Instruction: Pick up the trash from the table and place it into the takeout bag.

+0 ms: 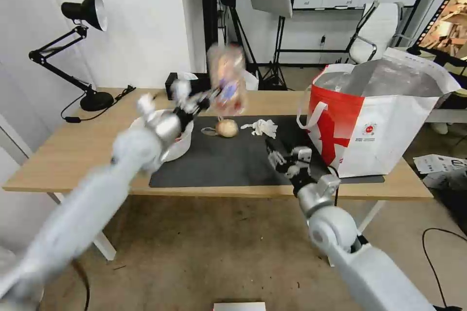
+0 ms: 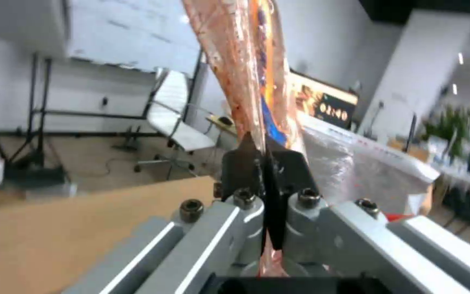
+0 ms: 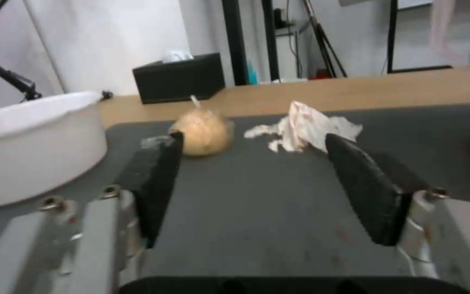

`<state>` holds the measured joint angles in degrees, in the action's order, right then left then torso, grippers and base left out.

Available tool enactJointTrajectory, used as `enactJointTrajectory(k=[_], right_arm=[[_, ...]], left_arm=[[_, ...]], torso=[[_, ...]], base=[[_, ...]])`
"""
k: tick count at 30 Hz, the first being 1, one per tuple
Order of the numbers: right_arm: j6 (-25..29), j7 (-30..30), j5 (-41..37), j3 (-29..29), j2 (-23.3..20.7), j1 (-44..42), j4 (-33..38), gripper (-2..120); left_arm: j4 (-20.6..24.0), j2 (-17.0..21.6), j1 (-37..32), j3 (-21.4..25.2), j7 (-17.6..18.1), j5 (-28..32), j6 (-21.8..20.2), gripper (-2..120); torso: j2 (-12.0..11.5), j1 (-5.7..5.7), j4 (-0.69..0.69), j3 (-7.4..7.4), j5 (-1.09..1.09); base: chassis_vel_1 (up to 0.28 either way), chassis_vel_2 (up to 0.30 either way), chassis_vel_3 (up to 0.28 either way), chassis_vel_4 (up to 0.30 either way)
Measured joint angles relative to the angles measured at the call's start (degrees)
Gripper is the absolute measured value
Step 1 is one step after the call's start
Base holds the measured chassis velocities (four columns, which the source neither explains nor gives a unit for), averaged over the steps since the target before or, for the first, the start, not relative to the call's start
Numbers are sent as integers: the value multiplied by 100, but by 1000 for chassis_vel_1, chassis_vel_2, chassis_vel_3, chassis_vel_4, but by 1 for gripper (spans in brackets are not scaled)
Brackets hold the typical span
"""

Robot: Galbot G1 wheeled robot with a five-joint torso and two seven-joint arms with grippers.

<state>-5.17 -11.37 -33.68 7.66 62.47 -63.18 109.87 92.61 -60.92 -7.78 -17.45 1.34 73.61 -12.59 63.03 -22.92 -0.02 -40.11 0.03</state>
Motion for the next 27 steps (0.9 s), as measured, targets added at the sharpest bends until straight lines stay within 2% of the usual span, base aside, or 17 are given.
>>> enactJointTrajectory(k=[1, 4, 6, 7, 8, 10, 12, 14, 15, 17, 23, 27], right_arm=[[-16, 0, 36, 0, 14, -54, 11, 80], [-26, 0, 57, 3, 20, -89, 17, 84], [-47, 7, 95, 1, 26, -141, 25, 95], [-47, 7, 95, 1, 26, -141, 25, 95], [-55, 15, 129, -21, 24, -138, 16, 99], [-68, 20, 147, -47, 13, -127, 17, 100], [-71, 22, 149, -54, 10, -127, 19, 100], [-88, 36, 174, -70, -4, -142, 36, 100], [-88, 36, 174, -70, -4, -142, 36, 100], [-94, 43, 190, -75, -8, -156, 37, 100], [-102, 54, 215, -155, -8, -150, 37, 100], [-107, 56, 214, -166, -5, -123, 35, 100]], left_arm=[[-344, -310, 443, -402, -74, -223, 89, 0], [-582, -513, 716, -657, -135, -400, 164, 0], [-1292, -1089, 1324, -1246, -303, -966, 307, 0], [-1292, -1089, 1324, -1246, -303, -966, 307, 0], [-1690, -1412, 1608, -1484, -469, -1346, 387, 0], [-2102, -1733, 1888, -1734, -728, -1809, 486, 0], [-2163, -1781, 1930, -1776, -781, -1893, 504, 0], [-2503, -2009, 2164, -2082, -1177, -2556, 729, 0], [-2503, -2009, 2164, -2082, -1177, -2556, 729, 0], [-2654, -2091, 2267, -2254, -1414, -2915, 830, 0], [-2748, -2129, 2359, -2524, -1724, -2997, 818, 0], [-2781, -2124, 2367, -2584, -1783, -2958, 766, 0]], torso=[[0, -1, -2, 0, 0], [0, -1, -3, 0, 1], [0, -1, 0, 0, 0], [0, -1, 0, 0, 0], [0, -1, -1, 0, 0], [0, -1, 0, 0, -1], [0, -1, 1, 0, -1], [0, -1, 0, 0, -1], [0, -1, 0, 0, -1], [-1, -1, 2, 0, -2], [0, 0, 2, 0, -3], [-1, 0, 2, 0, -3]], base=[[0, 0, 0, 0], [0, 0, 0, 0], [0, 0, 0, 0], [0, 0, 0, 0], [0, 0, 0, 0], [0, 0, 0, 0], [0, 0, 0, 0], [0, 0, 0, 0], [0, 0, 0, 0], [0, 0, 0, 0], [0, 0, 0, 0], [0, 0, 0, 0]])
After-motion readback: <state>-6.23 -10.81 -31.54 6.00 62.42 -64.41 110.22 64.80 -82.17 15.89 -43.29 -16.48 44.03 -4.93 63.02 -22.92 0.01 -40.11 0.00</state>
